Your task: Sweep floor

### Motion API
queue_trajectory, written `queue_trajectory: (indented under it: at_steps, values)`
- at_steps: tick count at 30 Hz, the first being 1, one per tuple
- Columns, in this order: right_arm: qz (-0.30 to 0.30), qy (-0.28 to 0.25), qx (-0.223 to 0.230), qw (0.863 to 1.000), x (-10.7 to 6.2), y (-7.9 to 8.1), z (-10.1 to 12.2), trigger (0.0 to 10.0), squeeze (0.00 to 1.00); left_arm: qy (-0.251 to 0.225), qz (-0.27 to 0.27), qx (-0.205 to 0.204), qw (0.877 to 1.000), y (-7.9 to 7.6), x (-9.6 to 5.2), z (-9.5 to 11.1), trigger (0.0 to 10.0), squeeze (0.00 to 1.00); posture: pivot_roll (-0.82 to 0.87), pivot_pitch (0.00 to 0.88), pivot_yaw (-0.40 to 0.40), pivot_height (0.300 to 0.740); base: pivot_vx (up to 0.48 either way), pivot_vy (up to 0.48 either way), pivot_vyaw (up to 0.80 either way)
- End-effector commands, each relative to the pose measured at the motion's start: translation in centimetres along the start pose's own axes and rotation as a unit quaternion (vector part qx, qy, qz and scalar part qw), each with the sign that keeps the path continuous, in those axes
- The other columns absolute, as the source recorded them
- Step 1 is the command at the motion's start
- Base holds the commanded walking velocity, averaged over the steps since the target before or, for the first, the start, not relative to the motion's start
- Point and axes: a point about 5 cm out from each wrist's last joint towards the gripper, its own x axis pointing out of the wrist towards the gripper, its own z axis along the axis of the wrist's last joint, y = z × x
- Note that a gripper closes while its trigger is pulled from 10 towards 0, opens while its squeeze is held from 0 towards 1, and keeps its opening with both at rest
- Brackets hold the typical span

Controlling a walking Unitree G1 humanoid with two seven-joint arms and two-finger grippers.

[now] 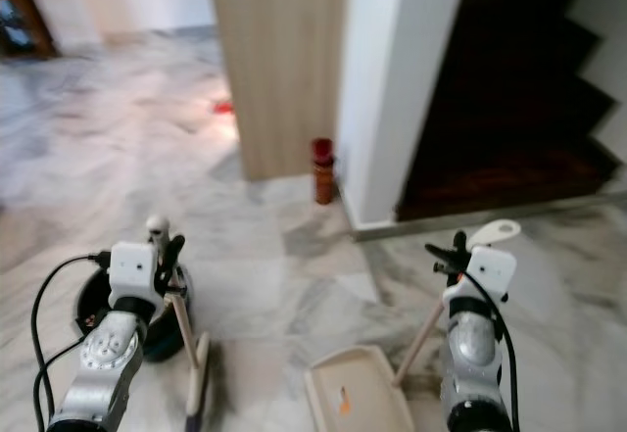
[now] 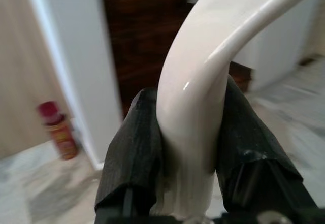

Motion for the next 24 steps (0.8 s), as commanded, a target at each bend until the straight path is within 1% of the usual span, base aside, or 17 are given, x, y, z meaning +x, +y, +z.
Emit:
queue_trajectory:
  at_steps: [1, 21, 24]
  values:
    - [0.000, -0.005, 0.010, 1.000, 0.12, 0.38, 0.21, 10.0, 0.00, -0.021, 0.009, 0.013, 1.000, 0.54, 0.28, 0.74, 10.0, 0.00, -0.02, 0.000, 0.041, 0.740, 0.000, 0.000, -0.79]
    - [-0.004, -0.004, 0.010, 1.000, 0.23, 0.31, 0.28, 10.0, 0.00, -0.023, 0.016, 0.011, 1.000, 0.68, 0.67, 0.86, 10.0, 0.00, -0.02, 0.000, 0.033, 0.740, 0.000, 0.000, -0.79]
    - [0.000, -0.006, 0.009, 1.000, 0.31, 0.50, 0.39, 10.0, 0.00, -0.025, 0.017, 0.012, 0.999, 0.66, 0.91, 0.98, 10.0, 0.00, -0.02, 0.000, 0.027, 0.740, 0.000, -0.247, -0.79]
